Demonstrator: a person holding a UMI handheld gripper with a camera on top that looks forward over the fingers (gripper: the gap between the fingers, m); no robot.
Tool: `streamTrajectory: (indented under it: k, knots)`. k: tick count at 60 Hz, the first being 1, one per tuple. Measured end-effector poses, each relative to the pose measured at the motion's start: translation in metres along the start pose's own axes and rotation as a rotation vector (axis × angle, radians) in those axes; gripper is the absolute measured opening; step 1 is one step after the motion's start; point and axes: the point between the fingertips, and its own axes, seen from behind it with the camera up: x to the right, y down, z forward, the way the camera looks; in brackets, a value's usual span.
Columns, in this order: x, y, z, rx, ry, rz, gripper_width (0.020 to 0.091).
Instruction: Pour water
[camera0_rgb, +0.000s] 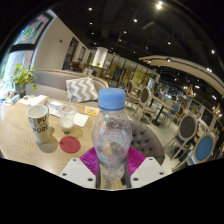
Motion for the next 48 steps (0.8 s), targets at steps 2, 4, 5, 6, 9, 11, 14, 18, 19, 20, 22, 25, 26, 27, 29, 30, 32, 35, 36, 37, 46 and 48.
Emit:
streamTrajectory:
  k: [2,4,5,6,9,11,14,18,19,20,22,25,26,27,29,30,32,35,36,37,46,48]
  knots:
    - [0.001,-0.01,0.002,0.005,0.028,-0.059,0.0336]
    - [0.001,-0.021,0.003,0.004,0.059,-0.124,0.0337]
    - [0.0,-0.027,0.003,0.005,0.074,-0.157,0.0337]
    - [-0.001,-0.034,0.004,0.008,0.089,-0.19,0.0338]
    - [-0.004,-0.053,0.007,0.02,0.129,-0.293,0.0336]
    - [-0.004,-0.064,0.009,0.027,0.153,-0.367,0.0336]
    - [-0.007,-0.081,0.011,0.031,0.202,-0.498,0.0336]
    - [-0.016,-0.105,0.014,0.045,0.256,-0.667,0.0336]
    - [-0.02,-0.109,0.019,0.049,0.267,-0.706,0.0335]
    - [-0.023,-0.113,0.018,0.051,0.278,-0.746,0.0335]
    - [-0.03,-0.12,0.02,0.051,0.296,-0.823,0.0334]
    - [-0.042,-0.128,0.024,0.048,0.32,-0.917,0.0334]
    - [-0.045,-0.13,0.026,0.045,0.327,-0.95,0.0334]
    - [-0.048,-0.132,0.027,0.043,0.336,-0.982,0.0334]
    - [-0.055,-0.134,0.033,0.039,0.352,-1.048,0.0333]
    - [-0.058,-0.136,0.032,0.038,0.358,-1.082,0.0335]
    - [-0.067,-0.14,0.032,0.048,0.368,-1.163,0.0335]
    - [-0.075,-0.145,0.033,0.053,0.394,-1.287,0.0334]
    - [-0.078,-0.146,0.033,0.054,0.401,-1.322,0.0335]
    - [-0.081,-0.147,0.033,0.056,0.407,-1.352,0.0334]
    - [-0.089,-0.143,0.044,0.005,0.45,-1.527,0.0336]
    - [-0.09,-0.142,0.046,-0.005,0.453,-1.544,0.0338]
